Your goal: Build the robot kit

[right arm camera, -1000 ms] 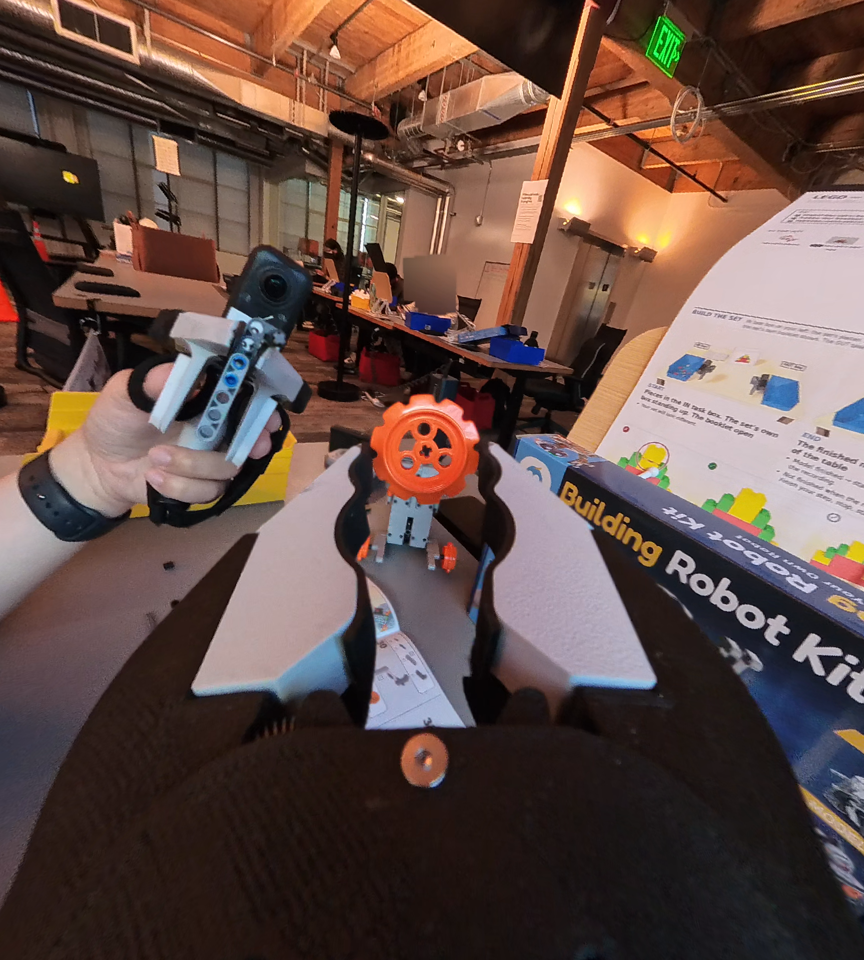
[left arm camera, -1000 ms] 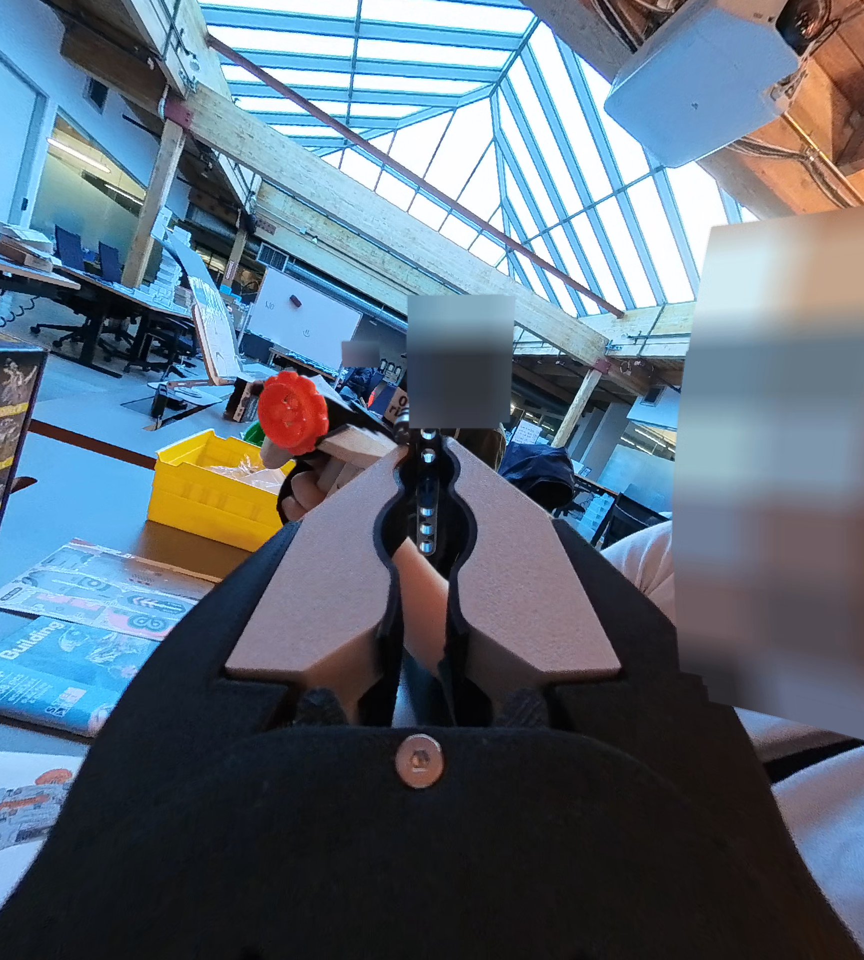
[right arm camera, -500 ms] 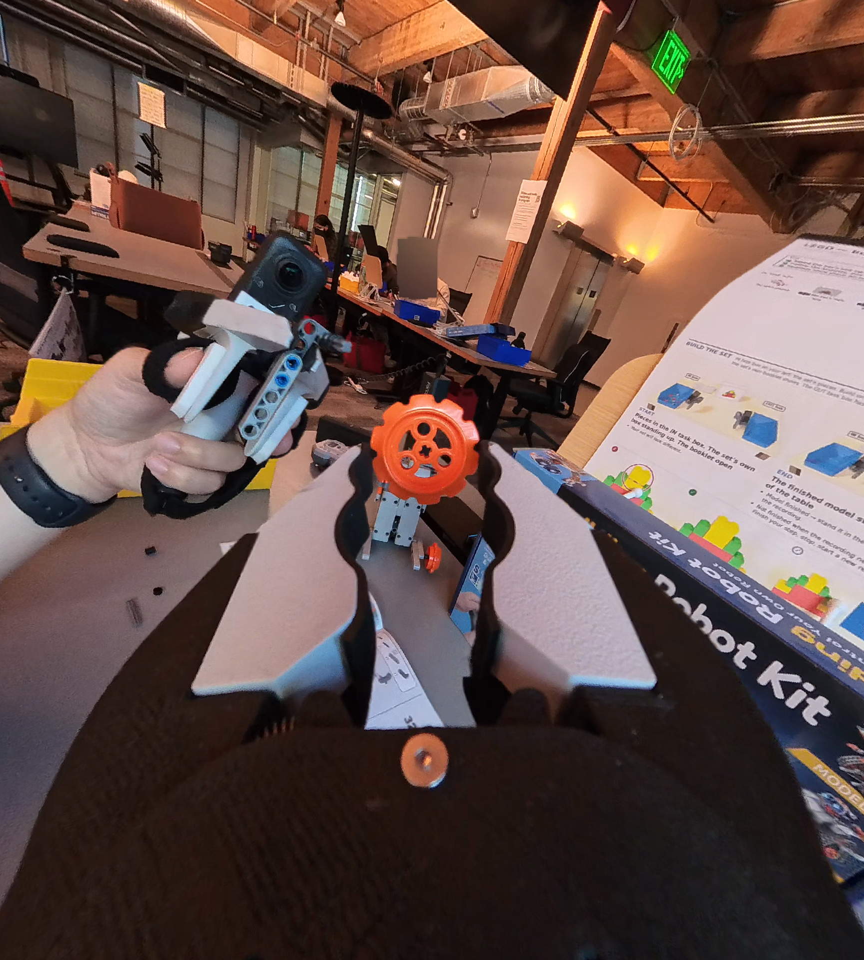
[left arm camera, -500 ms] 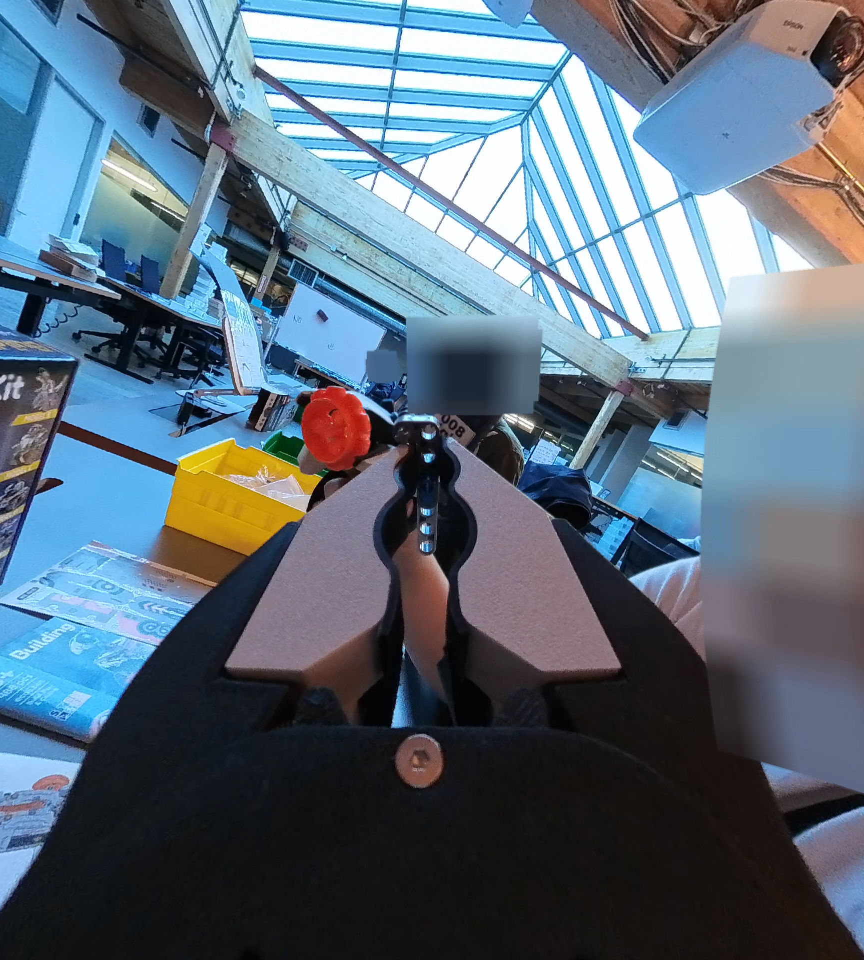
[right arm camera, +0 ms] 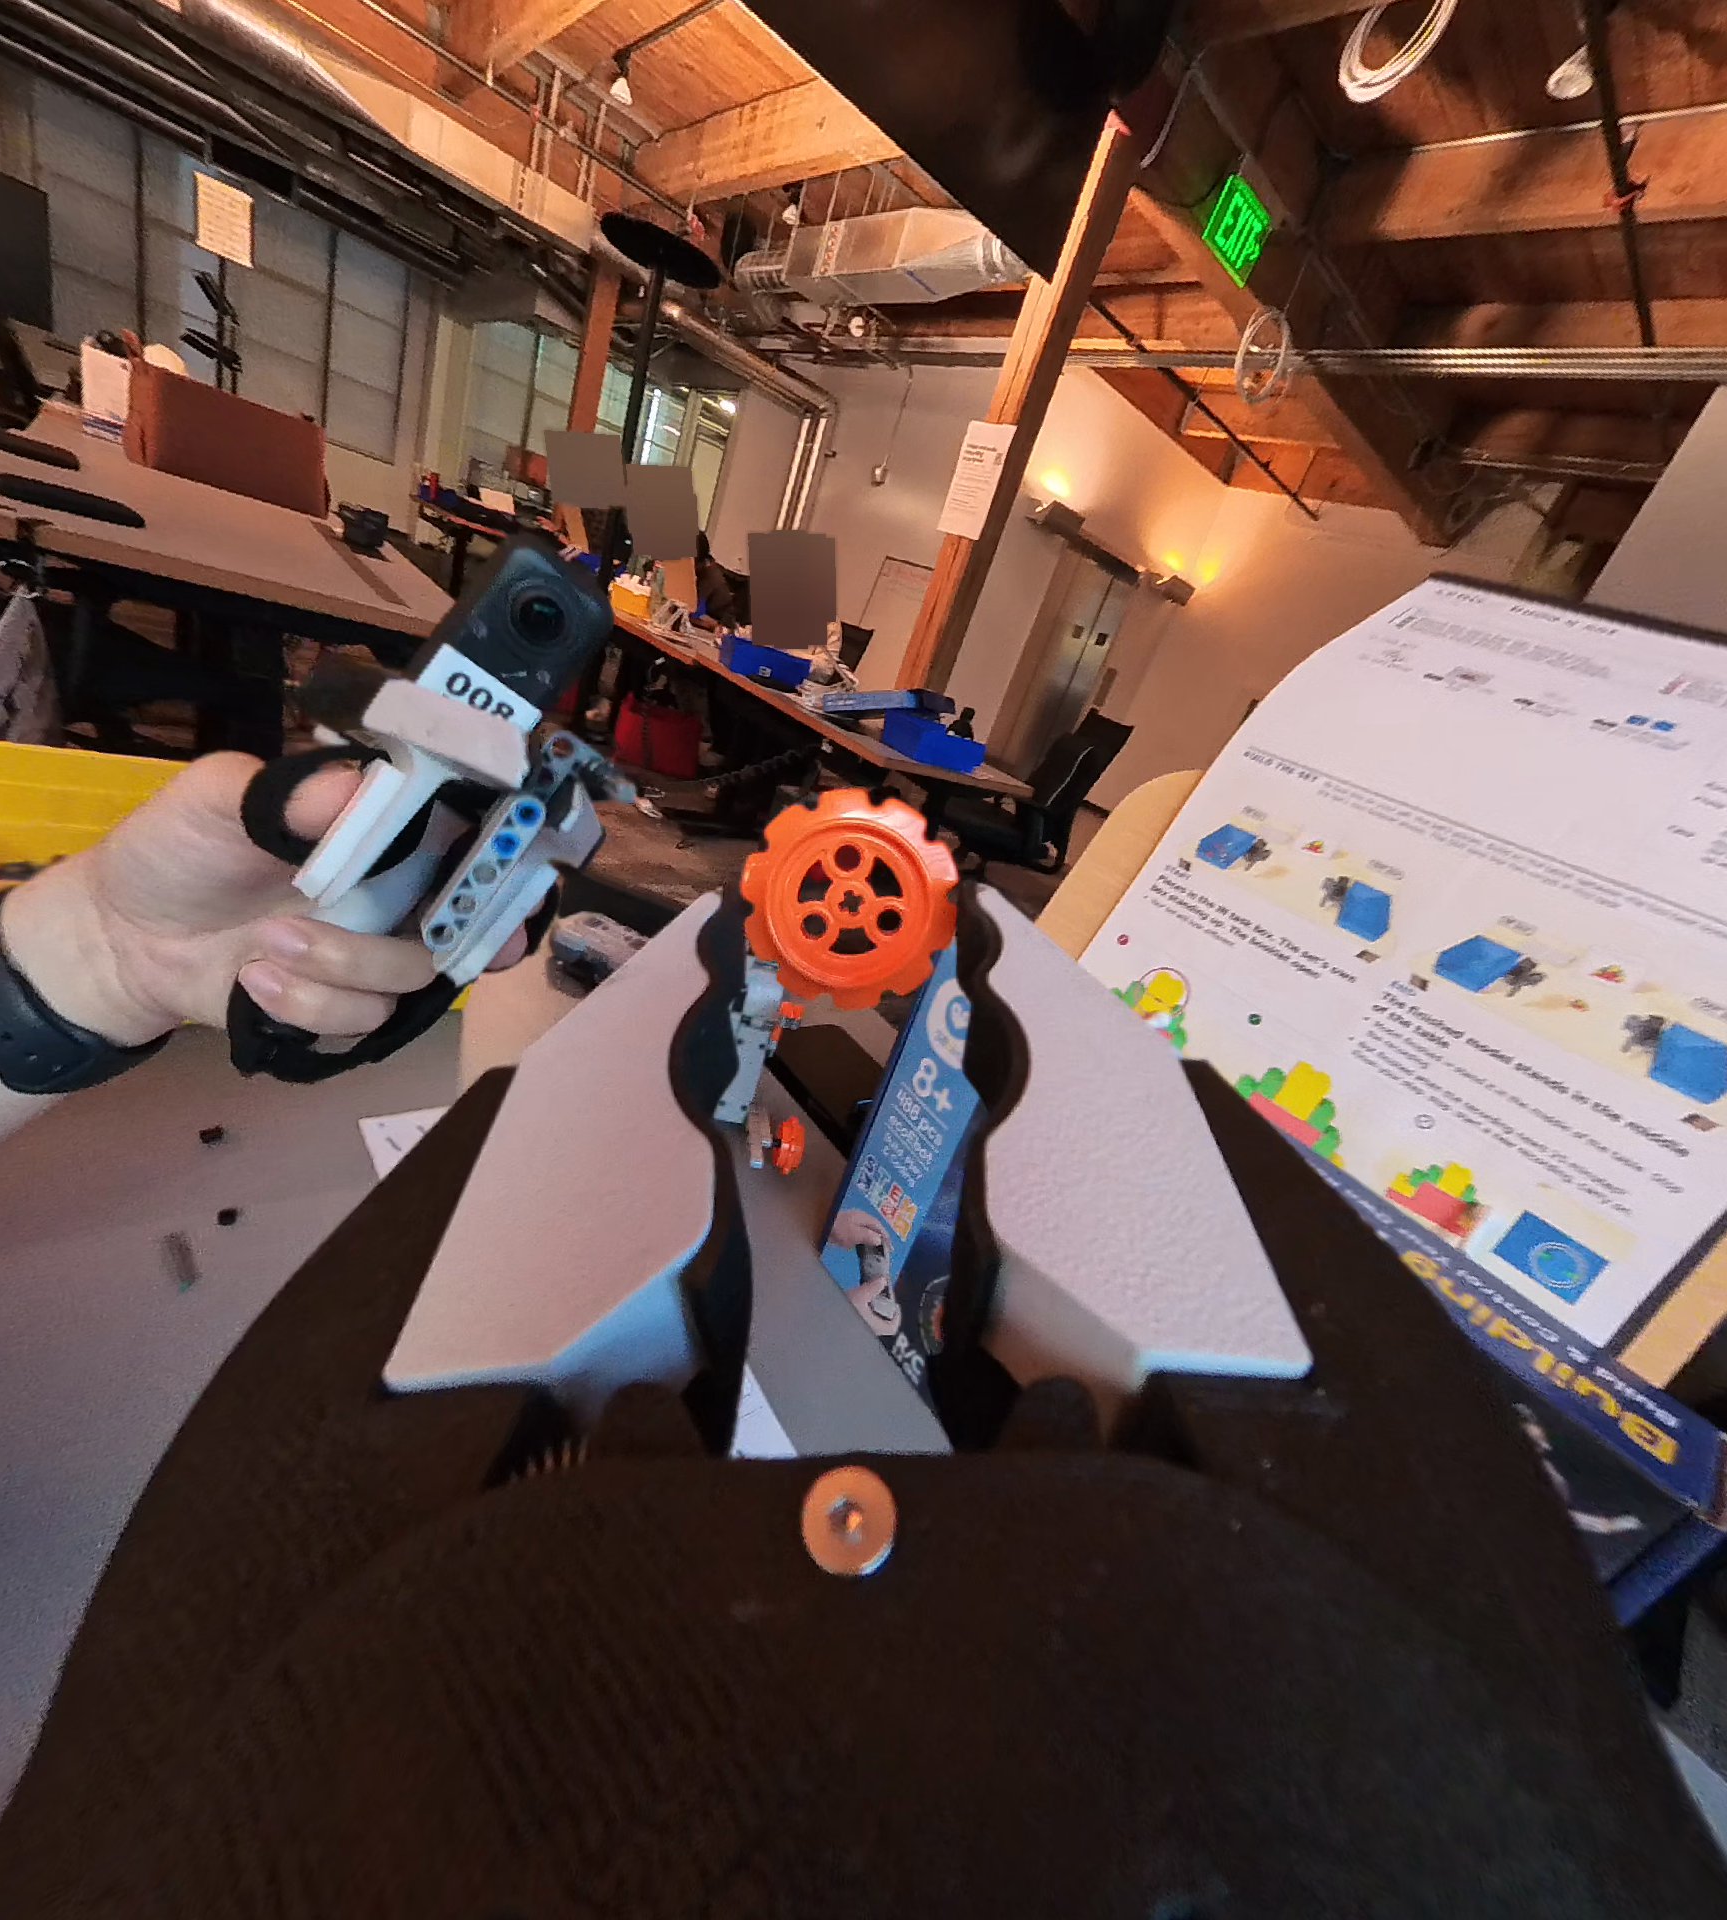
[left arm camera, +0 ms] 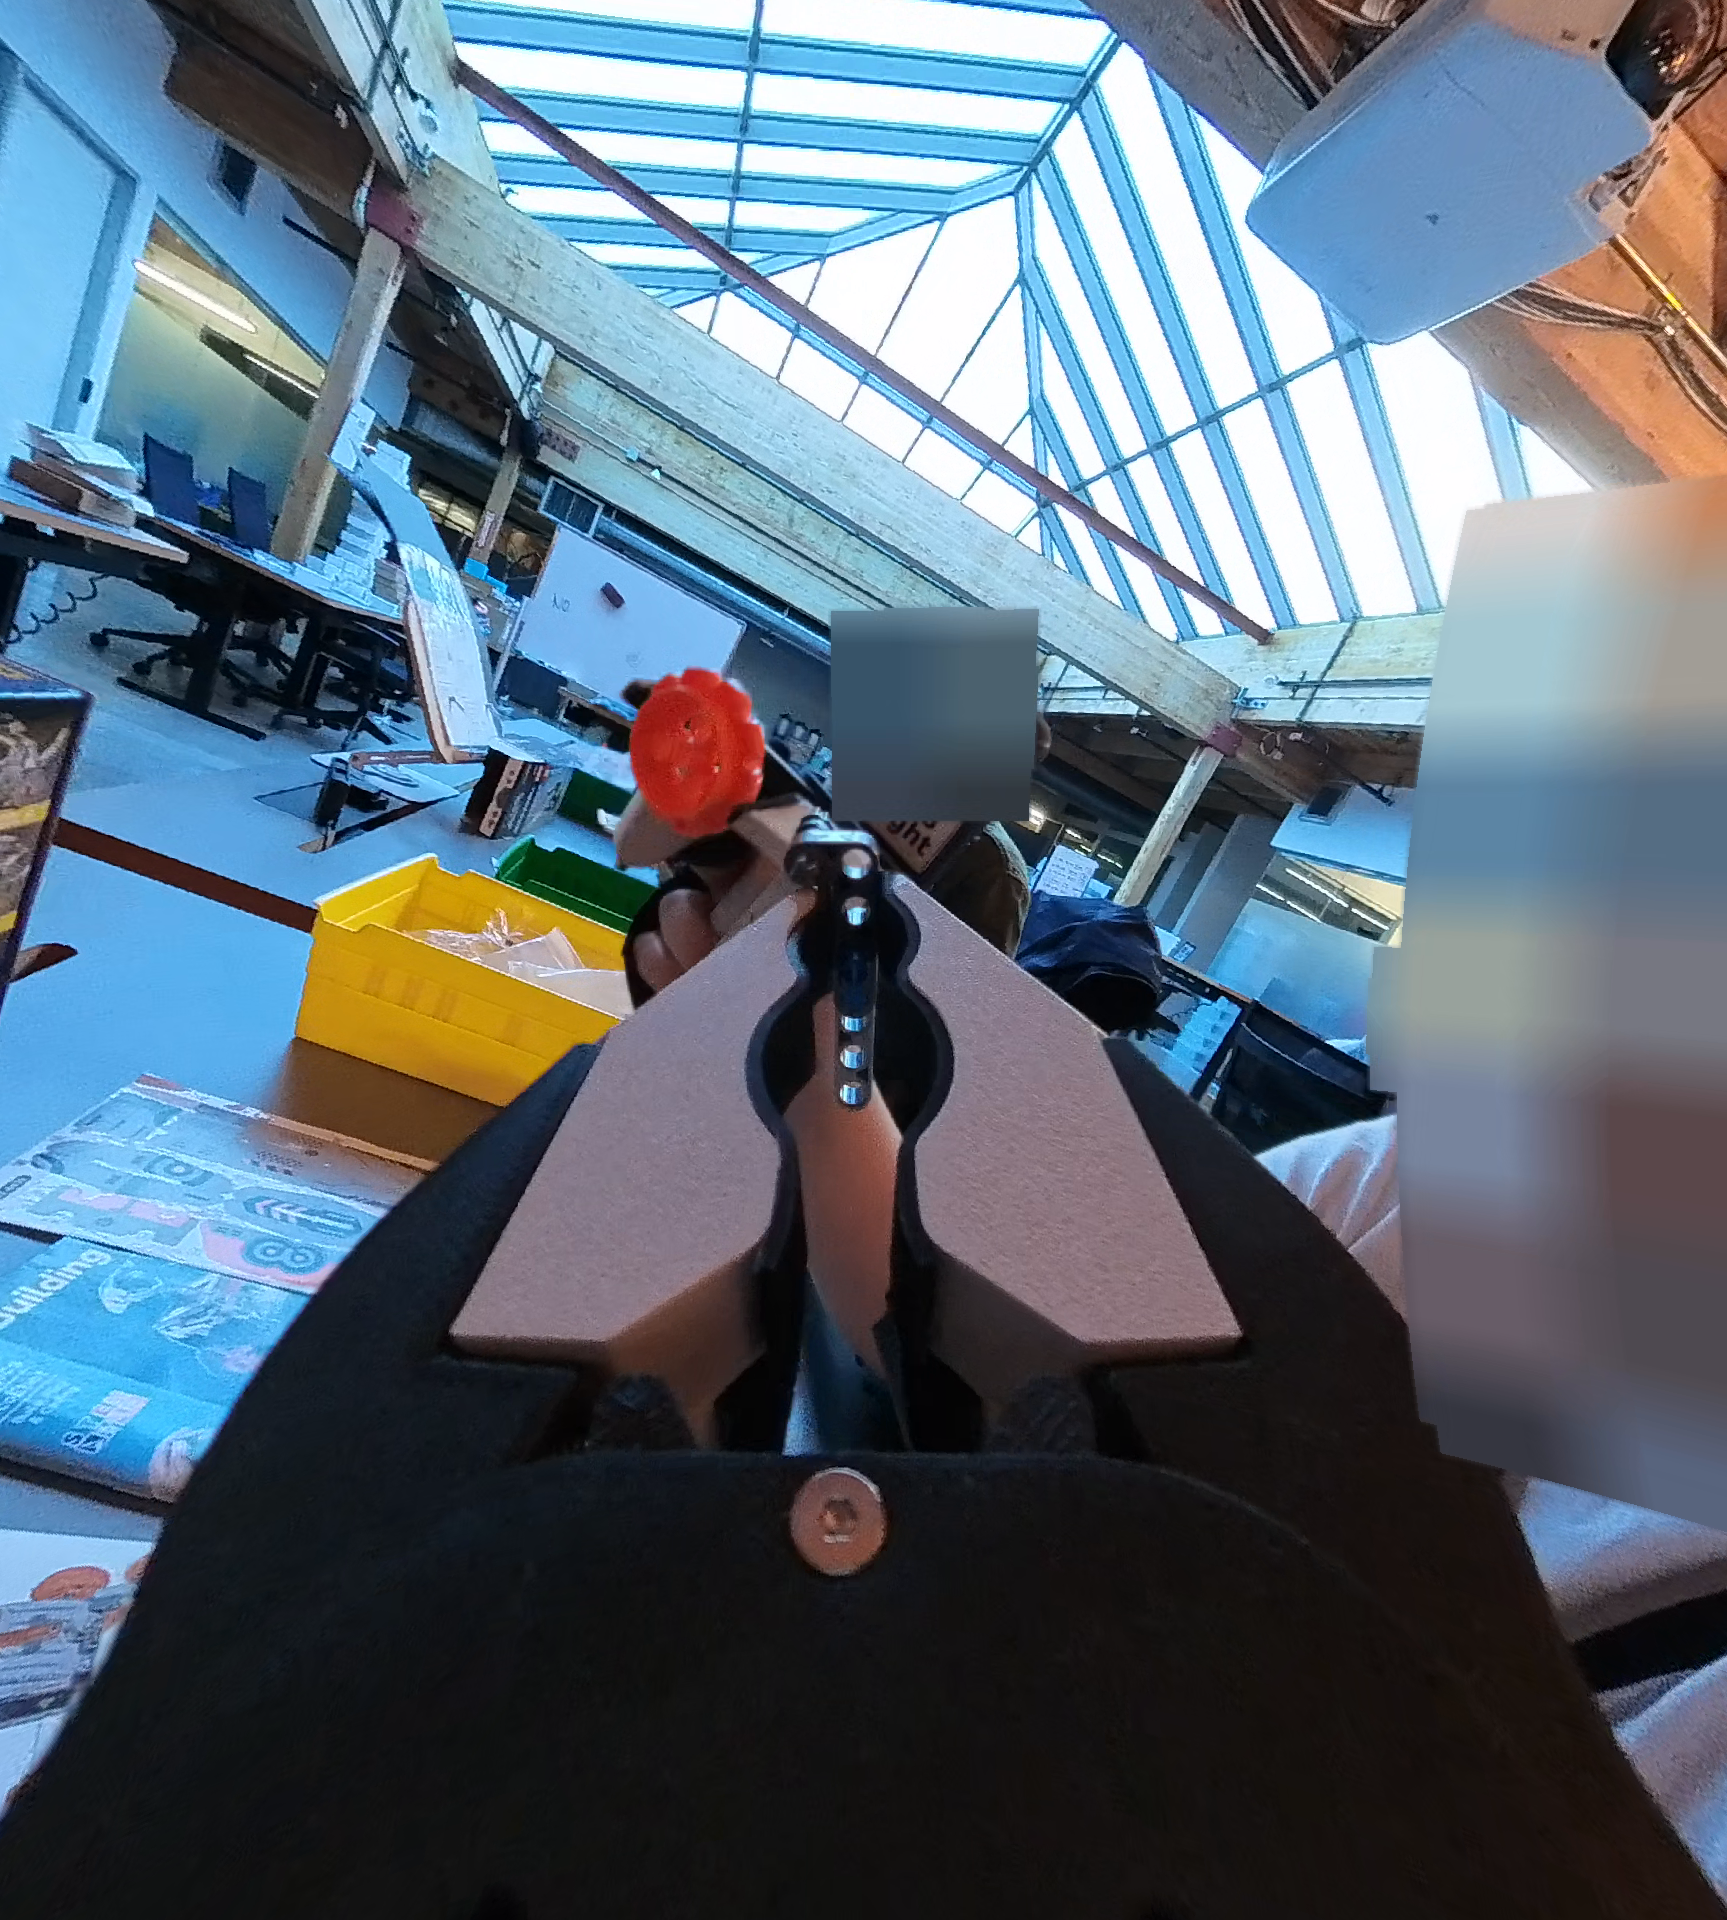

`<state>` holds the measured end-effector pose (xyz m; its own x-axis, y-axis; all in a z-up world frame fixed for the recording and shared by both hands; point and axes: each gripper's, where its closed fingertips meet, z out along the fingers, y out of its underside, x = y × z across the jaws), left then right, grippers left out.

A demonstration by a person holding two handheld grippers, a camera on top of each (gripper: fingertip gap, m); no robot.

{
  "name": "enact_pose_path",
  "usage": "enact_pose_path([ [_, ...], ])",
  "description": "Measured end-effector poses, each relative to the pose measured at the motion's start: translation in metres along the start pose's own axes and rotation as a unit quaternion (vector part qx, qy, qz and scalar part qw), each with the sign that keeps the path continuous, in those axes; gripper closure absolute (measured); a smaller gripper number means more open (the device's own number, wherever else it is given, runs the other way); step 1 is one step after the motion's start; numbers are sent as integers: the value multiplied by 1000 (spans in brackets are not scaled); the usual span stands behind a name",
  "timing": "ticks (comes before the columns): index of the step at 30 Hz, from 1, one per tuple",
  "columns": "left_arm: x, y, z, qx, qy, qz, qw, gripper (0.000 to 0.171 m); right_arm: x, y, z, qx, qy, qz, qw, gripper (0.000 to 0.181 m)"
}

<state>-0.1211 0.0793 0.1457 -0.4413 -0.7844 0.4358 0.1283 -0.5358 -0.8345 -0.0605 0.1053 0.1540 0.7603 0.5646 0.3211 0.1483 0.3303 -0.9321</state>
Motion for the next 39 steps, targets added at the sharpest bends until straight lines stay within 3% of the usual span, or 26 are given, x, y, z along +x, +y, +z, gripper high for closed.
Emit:
enact_pose_path([
  [3, -3, 2, -2, 0, 8, -9, 1000, 168, -2, -8, -4, 12, -9, 10, 1000, 142],
  [6, -8, 5, -10, -8, 6, -11, 1000, 168, -18, -12, -1, 37, -66, 58, 995, 142],
  [11, -18, -2, -42, -6, -36, -9, 999, 168, -33, 7, 18, 50, -126, 144, 980, 142],
  [14, -22, -10, -70, -5, -97, 13, 995, 168, -37, 12, 21, 71, -138, 154, 976, 142],
  [18, -12, -24, -100, 8, -138, 26, 990, 168, -36, 7, 17, 113, -102, 75, 986, 142],
  [23, -19, -21, -108, 4, -156, 24, 988, 168, -46, 33, 30, 64, -86, 12, 994, 142],
  [26, -33, -11, -105, -11, -150, 22, 988, 168, -47, 57, 37, 11, -50, -75, 996, 142],
  [28, -51, 0, -107, -29, -166, 15, 986, 168, -42, 76, 41, -53, -14, -173, 983, 142],
  [31, -73, 12, -114, -42, -194, -8, 980, 168, -40, 110, 44, -158, 8, -327, 932, 142],
  [33, -80, 19, -117, -51, -198, -20, 979, 168, -45, 124, 48, -185, 1, -361, 914, 142],
  [36, -76, 25, -115, -62, -172, -29, 983, 168, -57, 132, 56, -189, -22, -316, 929, 142],
  [39, -60, 23, -105, -33, -82, -53, 995, 168, -75, 110, 64, -145, -60, -139, 978, 141],
])
